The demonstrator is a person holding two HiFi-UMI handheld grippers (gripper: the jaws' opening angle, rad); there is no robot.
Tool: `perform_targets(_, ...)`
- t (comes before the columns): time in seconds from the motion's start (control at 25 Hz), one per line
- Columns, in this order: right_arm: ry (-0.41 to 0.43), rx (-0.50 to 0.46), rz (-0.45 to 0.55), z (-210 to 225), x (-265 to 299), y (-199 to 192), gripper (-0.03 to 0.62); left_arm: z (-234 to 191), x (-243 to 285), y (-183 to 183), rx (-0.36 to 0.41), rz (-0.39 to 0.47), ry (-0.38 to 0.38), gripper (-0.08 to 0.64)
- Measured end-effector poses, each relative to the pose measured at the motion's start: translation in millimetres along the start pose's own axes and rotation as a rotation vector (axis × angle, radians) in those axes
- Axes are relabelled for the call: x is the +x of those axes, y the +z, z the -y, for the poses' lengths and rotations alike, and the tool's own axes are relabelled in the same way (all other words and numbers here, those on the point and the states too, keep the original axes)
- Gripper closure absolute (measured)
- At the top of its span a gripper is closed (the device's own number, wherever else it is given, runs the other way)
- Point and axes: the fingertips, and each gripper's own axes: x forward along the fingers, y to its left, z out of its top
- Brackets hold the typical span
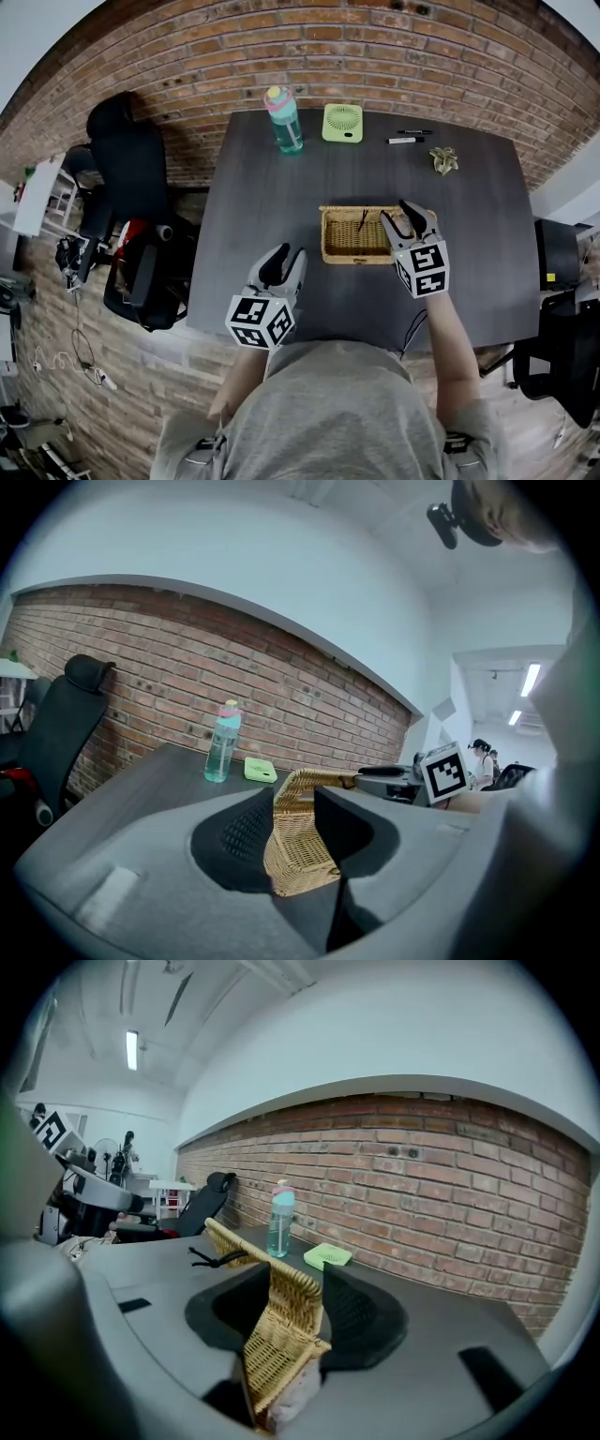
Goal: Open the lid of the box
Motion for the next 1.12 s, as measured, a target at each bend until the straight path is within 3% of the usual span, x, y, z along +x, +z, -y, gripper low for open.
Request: perform_targets(1.12,0.009,0.050,-0.043,41,71,14,0.419,-11,8,-1,-0.011,-0.020,0.032,0.425)
